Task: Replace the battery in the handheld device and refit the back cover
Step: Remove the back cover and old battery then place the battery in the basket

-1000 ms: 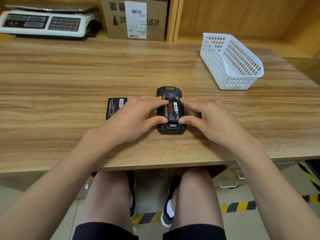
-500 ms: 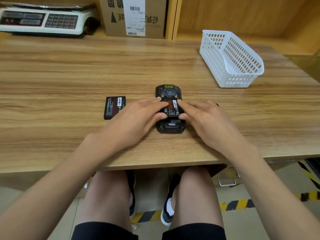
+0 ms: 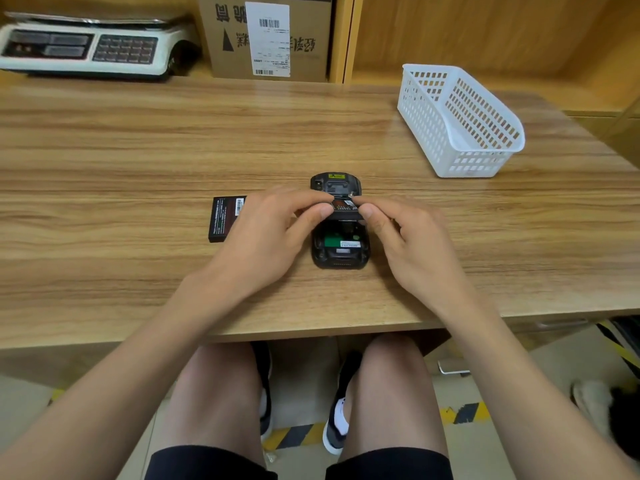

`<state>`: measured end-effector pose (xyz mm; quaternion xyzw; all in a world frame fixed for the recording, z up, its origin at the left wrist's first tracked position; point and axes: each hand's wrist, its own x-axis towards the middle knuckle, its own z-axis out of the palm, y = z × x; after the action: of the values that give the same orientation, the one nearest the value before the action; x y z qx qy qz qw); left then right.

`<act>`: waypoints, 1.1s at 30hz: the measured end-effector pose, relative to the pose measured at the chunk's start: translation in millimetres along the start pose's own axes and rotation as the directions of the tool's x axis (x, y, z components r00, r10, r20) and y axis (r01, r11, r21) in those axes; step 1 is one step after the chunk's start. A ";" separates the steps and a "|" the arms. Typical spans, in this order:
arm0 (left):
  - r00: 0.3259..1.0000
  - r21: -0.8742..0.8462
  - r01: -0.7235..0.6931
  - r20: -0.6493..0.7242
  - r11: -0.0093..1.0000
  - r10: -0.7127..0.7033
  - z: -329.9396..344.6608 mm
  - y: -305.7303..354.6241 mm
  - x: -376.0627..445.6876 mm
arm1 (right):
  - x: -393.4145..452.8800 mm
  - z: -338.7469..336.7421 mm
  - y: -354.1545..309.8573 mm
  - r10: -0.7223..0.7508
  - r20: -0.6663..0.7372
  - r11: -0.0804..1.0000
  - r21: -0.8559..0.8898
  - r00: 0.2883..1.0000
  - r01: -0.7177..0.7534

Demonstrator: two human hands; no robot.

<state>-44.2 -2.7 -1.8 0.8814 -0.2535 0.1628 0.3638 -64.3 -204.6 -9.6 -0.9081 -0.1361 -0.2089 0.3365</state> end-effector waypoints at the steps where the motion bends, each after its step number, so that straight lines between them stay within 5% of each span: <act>1: 1.000 -0.020 0.015 -0.006 1.000 -0.015 -0.3 2.0 0.4 | 0.5 -1.0 -3.6 0.030 0.008 0.999 0.024 1.000 -0.030; 15: 0.981 -0.193 0.191 0.016 0.963 -0.191 -3.1 10.6 -4.6 | -5.1 -0.1 -22.5 0.285 -0.043 0.918 0.299 0.957 -0.260; 23: 0.987 -0.230 0.110 -0.087 0.967 -0.133 -3.7 20.5 5.8 | -0.5 -3.8 -29.9 0.414 -0.076 0.710 0.651 0.907 -0.270; 33: 0.994 -0.334 0.035 -0.086 0.942 -0.068 21.9 46.0 52.0 | 12.1 -38.3 -18.0 0.476 -0.204 0.670 0.714 0.855 -0.203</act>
<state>-25.4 -63.6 33.5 0.8049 -0.2363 0.1505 0.5231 -71.7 -215.6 32.3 -0.6768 0.0400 -0.2470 0.6923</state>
